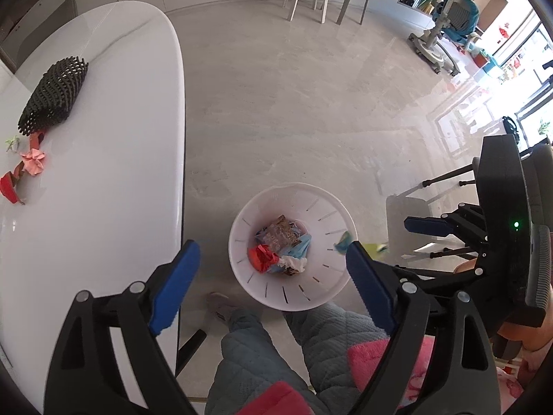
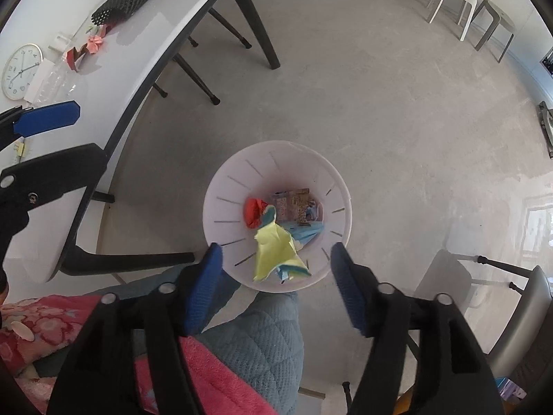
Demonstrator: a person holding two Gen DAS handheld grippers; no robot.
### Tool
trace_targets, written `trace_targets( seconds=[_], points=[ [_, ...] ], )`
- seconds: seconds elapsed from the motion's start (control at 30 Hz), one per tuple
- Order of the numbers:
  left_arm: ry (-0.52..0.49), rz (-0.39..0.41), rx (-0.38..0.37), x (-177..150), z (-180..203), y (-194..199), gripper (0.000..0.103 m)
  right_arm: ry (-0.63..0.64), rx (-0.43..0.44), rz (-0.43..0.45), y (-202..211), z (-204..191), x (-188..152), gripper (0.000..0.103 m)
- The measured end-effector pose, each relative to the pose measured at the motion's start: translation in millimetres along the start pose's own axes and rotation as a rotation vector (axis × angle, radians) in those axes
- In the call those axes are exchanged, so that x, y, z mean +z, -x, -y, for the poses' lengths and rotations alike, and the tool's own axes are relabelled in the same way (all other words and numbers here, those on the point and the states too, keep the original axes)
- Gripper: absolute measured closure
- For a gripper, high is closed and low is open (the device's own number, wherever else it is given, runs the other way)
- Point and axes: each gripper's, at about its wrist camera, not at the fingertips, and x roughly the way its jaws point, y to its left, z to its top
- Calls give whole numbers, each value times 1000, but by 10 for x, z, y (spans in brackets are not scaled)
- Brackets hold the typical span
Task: Collect trash
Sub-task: 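Carry the red paper and origami over the white bin and open both grippers, then grasp the black mesh net with the right gripper while the left grasps the red paper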
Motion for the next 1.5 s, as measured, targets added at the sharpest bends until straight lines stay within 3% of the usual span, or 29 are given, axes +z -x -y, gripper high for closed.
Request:
trace_targets(
  seconds=[0.2, 0.3, 0.6, 0.87, 1.07, 1.2, 1.33, 1.5],
  points=[
    [58, 22, 18, -46, -167, 87, 20, -35, -19, 19, 84, 25, 79, 14],
    [103, 47, 35, -58, -268, 177, 15, -51, -23, 50, 223, 52, 187, 8],
    [257, 156, 153, -9, -767, 594, 9, 52, 5, 218, 817, -245, 792, 3],
    [443, 216, 270, -98, -1788, 886, 8, 172, 101, 278, 975, -875, 1515, 3],
    [536, 208, 327, -107, -2743, 811, 8, 188, 130, 287, 843, -1396, 2080, 3],
    [588, 180, 299, -19, -3315, 615, 8, 150, 179, 244, 642, -1770, 2549, 3],
    [703, 153, 233, 150, -3838, 376, 8, 110, 164, 216, 353, -2140, 3047, 3],
    [882, 96, 185, 275, -4227, 83, 8, -86, 208, 145, -139, -2344, 3547, 3]
  ],
)
